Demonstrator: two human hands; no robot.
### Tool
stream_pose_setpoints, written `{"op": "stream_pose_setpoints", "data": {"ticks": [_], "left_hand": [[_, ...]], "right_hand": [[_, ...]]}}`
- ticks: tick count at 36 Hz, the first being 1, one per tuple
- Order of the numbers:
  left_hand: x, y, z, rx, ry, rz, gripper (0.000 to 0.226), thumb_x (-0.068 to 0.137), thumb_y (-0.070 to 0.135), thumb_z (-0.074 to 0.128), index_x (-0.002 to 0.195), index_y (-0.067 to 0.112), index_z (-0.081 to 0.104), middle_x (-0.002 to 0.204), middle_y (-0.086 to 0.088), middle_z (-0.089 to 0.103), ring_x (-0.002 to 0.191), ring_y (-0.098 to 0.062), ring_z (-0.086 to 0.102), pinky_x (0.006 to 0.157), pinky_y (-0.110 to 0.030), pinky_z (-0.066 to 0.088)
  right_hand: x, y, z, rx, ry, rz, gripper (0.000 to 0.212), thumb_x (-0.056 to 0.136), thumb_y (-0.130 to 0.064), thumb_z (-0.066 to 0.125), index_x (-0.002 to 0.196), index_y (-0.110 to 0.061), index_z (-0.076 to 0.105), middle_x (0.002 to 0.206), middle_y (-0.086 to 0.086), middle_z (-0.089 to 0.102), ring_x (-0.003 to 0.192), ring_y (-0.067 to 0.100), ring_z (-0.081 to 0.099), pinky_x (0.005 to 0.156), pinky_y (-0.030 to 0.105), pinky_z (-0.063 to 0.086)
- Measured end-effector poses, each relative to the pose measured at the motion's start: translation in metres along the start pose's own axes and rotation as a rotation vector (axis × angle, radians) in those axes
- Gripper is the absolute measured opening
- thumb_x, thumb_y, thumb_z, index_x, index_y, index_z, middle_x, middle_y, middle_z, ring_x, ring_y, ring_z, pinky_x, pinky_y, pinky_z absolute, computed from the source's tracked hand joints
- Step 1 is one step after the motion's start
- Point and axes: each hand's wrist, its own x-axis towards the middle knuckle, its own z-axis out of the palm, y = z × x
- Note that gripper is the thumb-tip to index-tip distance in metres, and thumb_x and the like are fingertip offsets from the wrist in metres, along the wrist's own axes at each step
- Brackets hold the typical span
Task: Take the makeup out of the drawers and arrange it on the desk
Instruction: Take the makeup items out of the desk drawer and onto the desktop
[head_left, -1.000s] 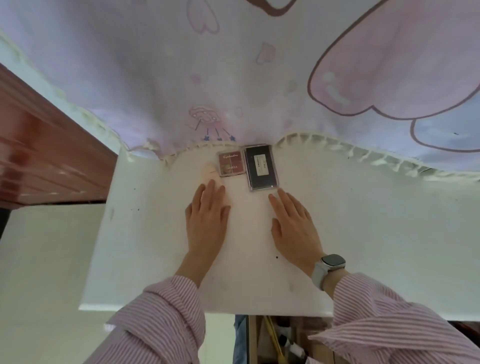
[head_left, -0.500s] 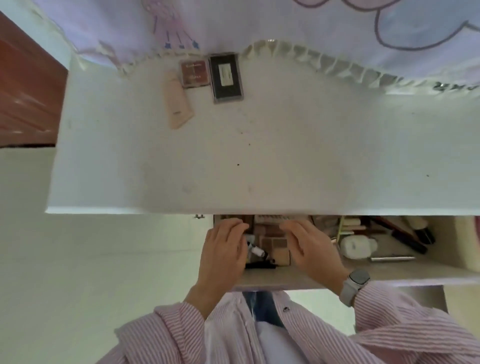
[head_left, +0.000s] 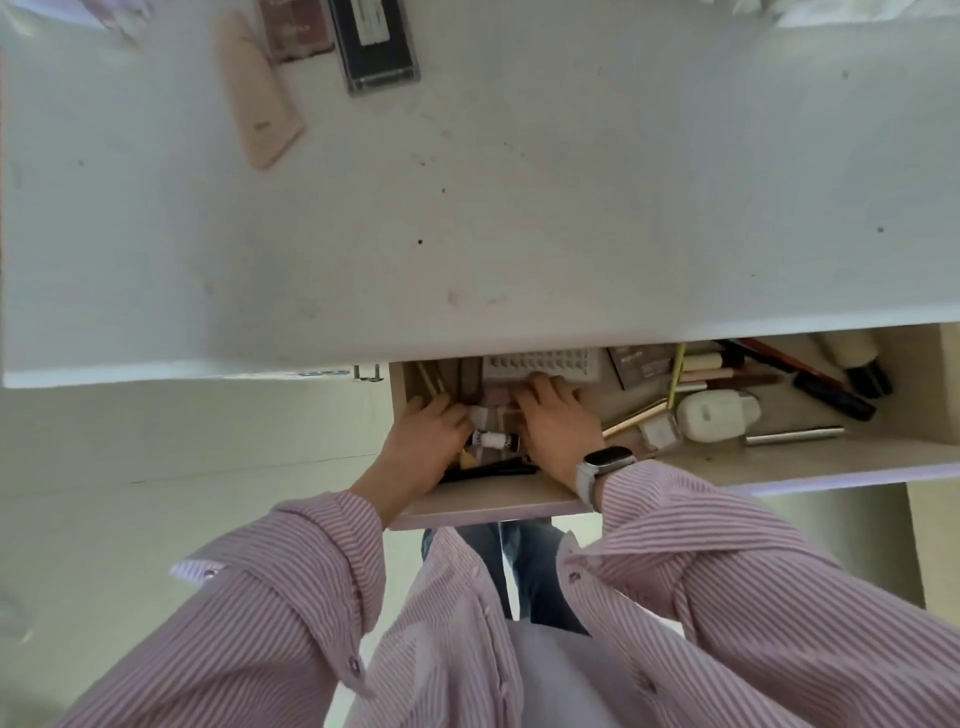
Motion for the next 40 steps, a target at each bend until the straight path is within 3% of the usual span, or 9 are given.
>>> {"op": "stream_pose_setpoints", "data": {"ticks": [3,7,15,20,22,25,29,33,40], "left_hand": [[0.002,-0.004,0.000,0.131,0.050,0.067,0.038,0.039,0.008,0.083,0.075,0.012,0.071,0.079,-0.004,0.068,0.078,-0.025,0.063,0.062,-0.033,0.050],[0.008,-0.007,0.003,0.212,0.079,0.128,0.031,0.033,0.007,0.084,0.059,0.012,0.068,0.066,-0.004,0.065,0.069,-0.024,0.062,0.060,-0.032,0.050],[0.008,-0.011,0.002,0.235,0.127,0.248,0.022,0.049,0.008,0.080,0.061,0.016,0.064,0.061,0.000,0.062,0.065,-0.022,0.059,0.063,-0.030,0.046],[-0.004,-0.021,0.010,0.147,0.299,0.389,0.012,0.073,0.007,0.064,0.081,0.017,0.066,0.079,0.000,0.068,0.081,-0.021,0.064,0.082,-0.037,0.044],[-0.008,-0.022,0.010,0.103,0.386,0.421,0.019,0.083,0.009,0.049,0.087,0.016,0.066,0.087,-0.001,0.069,0.087,-0.021,0.064,0.089,-0.039,0.042],[-0.013,-0.014,0.008,0.045,0.510,0.442,0.022,0.089,0.007,0.046,0.093,0.013,0.066,0.089,-0.004,0.067,0.090,-0.022,0.063,0.096,-0.039,0.040],[-0.018,0.001,0.003,-0.030,0.612,0.431,0.018,0.092,0.001,0.044,0.103,0.009,0.055,0.085,-0.007,0.064,0.085,-0.022,0.060,0.100,-0.043,0.042],[-0.023,0.005,-0.005,-0.033,0.656,0.372,0.018,0.095,0.002,0.041,0.103,0.008,0.056,0.084,-0.007,0.065,0.077,-0.021,0.058,0.088,-0.036,0.047],[-0.048,-0.008,-0.003,0.005,0.569,0.190,0.025,0.097,0.003,0.029,0.108,0.009,0.051,0.080,-0.007,0.063,0.067,-0.020,0.058,0.063,-0.029,0.049]], "right_hand": [[0.007,0.000,0.003,-0.007,0.003,0.024,0.045,0.073,-0.008,0.061,0.118,-0.007,0.054,0.120,0.019,0.050,0.111,0.037,0.047,0.082,0.047,0.042],[0.011,0.001,0.002,-0.065,0.089,-0.014,0.034,0.056,-0.007,0.061,0.090,-0.007,0.064,0.092,0.013,0.063,0.083,0.032,0.061,0.063,0.039,0.048],[0.013,0.017,-0.006,-0.151,0.130,-0.096,0.029,0.063,-0.014,0.039,0.072,-0.008,0.066,0.076,0.011,0.064,0.067,0.029,0.063,0.053,0.034,0.050],[0.016,0.020,-0.012,-0.147,0.152,-0.145,0.029,0.064,-0.014,0.038,0.069,-0.007,0.065,0.070,0.011,0.064,0.061,0.027,0.062,0.051,0.033,0.049],[0.016,0.022,-0.014,-0.146,0.090,-0.140,0.019,0.057,-0.016,0.060,0.074,-0.009,0.066,0.071,0.010,0.064,0.063,0.027,0.063,0.051,0.033,0.049],[0.011,0.025,-0.012,-0.054,-0.023,-0.137,0.040,0.052,-0.013,0.077,0.089,-0.007,0.065,0.088,0.015,0.063,0.076,0.033,0.063,0.056,0.036,0.049],[0.002,0.028,-0.010,0.131,-0.138,-0.129,0.041,0.083,-0.013,0.052,0.122,-0.002,0.046,0.128,0.018,0.044,0.106,0.036,0.051,0.081,0.037,0.042],[-0.003,0.028,-0.008,0.285,-0.203,-0.072,0.045,0.084,-0.016,0.049,0.128,-0.009,0.040,0.126,0.015,0.047,0.110,0.032,0.048,0.092,0.039,0.041],[0.005,0.008,-0.006,0.094,-0.210,-0.186,0.045,0.087,-0.039,0.053,0.125,-0.017,0.044,0.131,0.007,0.047,0.119,0.025,0.040,0.095,0.035,0.036]]}}
